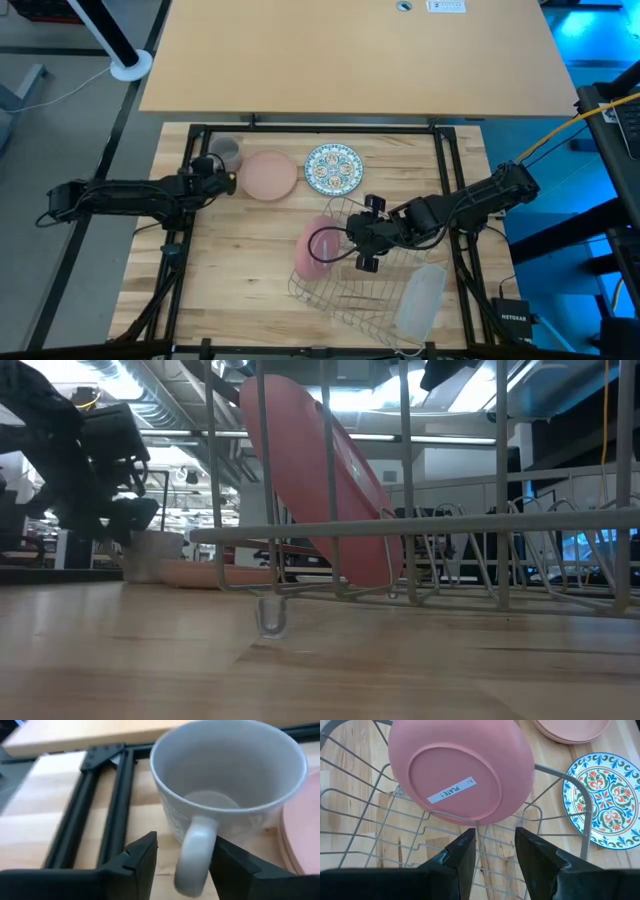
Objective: Sort dishes
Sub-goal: Move the gray mug to the top left of the table, then put the top orange plate into the dish rack
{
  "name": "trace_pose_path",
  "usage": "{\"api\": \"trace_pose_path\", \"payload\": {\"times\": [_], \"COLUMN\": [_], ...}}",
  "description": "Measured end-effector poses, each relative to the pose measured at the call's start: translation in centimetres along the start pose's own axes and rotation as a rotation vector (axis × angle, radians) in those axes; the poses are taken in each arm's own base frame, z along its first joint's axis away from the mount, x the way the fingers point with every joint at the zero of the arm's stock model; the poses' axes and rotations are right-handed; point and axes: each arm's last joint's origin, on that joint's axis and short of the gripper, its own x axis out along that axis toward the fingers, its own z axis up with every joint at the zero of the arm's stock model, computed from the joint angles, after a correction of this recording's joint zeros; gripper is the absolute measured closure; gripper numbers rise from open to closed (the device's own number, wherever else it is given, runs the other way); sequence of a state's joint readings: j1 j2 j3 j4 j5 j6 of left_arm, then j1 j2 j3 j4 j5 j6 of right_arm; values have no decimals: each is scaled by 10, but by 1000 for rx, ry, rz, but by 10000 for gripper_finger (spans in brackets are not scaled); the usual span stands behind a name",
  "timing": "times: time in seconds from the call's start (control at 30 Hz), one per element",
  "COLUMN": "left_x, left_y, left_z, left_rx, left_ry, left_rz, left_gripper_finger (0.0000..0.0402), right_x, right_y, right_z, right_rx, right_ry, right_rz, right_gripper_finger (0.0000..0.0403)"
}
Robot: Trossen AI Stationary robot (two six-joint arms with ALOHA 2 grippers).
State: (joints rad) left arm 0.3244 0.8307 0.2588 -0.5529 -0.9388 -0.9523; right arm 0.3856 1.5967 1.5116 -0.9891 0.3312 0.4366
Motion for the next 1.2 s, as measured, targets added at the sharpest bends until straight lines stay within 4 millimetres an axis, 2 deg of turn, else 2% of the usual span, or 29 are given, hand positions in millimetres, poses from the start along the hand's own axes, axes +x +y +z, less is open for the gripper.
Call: {"api": "trace_pose_path", "payload": {"times": [0.67,0.93,1.07,1.2], "left_x": [-10,-15,-20,-26], "left_y": [0,9,6,0], "left_z": [-2,-11,-14,-15], "left_rx": [-42,19,81,152], "left_ry": [301,494,612,655], "left_rz": [-312,-369,-502,-656], "left_gripper_finger": [233,233,233,233], "right_x": [0,0,0,0], "right_y": [0,0,0,0], "right_z": [0,-1,-1,-1], "right_rx": [0,-2,-3,-3], "right_ry": [2,7,7,7], "right_rz": [1,-1,-1,-1], "right_gripper_finger": [260,260,260,260]}}
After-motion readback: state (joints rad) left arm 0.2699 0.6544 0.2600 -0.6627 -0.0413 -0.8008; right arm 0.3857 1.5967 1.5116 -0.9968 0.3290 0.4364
